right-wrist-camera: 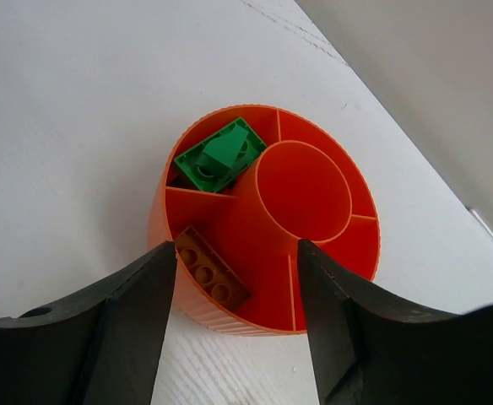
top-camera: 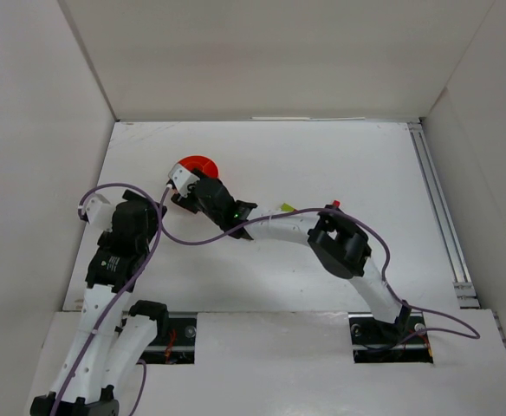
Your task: Sort the legos into containers by color
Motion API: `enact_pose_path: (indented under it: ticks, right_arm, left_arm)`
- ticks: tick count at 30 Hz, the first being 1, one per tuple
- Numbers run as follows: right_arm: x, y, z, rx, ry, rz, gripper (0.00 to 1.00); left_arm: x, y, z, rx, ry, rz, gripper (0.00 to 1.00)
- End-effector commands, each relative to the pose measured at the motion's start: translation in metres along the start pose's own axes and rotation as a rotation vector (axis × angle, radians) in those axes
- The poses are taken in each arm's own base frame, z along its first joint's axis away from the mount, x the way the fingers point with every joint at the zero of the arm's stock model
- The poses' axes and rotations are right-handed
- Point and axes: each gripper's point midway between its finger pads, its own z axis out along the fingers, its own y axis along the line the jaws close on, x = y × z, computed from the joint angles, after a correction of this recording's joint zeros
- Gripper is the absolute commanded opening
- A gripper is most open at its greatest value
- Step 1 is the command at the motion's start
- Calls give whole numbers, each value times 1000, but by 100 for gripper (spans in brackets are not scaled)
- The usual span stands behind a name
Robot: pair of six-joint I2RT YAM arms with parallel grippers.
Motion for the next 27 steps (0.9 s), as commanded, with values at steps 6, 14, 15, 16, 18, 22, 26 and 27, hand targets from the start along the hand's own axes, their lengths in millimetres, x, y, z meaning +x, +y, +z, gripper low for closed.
enact_pose_path:
  ticks: [6, 14, 15, 16, 18, 22, 26, 27]
  right_arm:
    - [-85, -65, -52, 94, -144, 154, 82]
    - [-8, -154, -121, 119, 72, 530, 90]
    - [2, -157, -129, 87, 95, 577, 90]
    - [40, -175, -140, 115, 161, 627, 90]
    - [45, -186, -164, 65, 147, 694, 90]
    - [84, -203, -201, 70, 187, 741, 90]
    - [106, -203, -221, 27, 221, 741, 89]
    - [110, -205, -226, 27, 229, 740, 89]
  left_arm:
    - [-6, -33, -9, 146, 21, 96, 100]
    - [61, -100, -23, 551, 335, 330, 100]
    - [70, -103, -23, 582, 370, 369, 98]
    - [80, -106, -20, 599, 397, 387, 94]
    - [114, -107, -14, 591, 486, 443, 85]
    - [164, -109, -8, 553, 500, 648, 84]
    - [208, -123, -4, 681, 516, 829, 74]
    - [216, -120, -1, 704, 529, 889, 73]
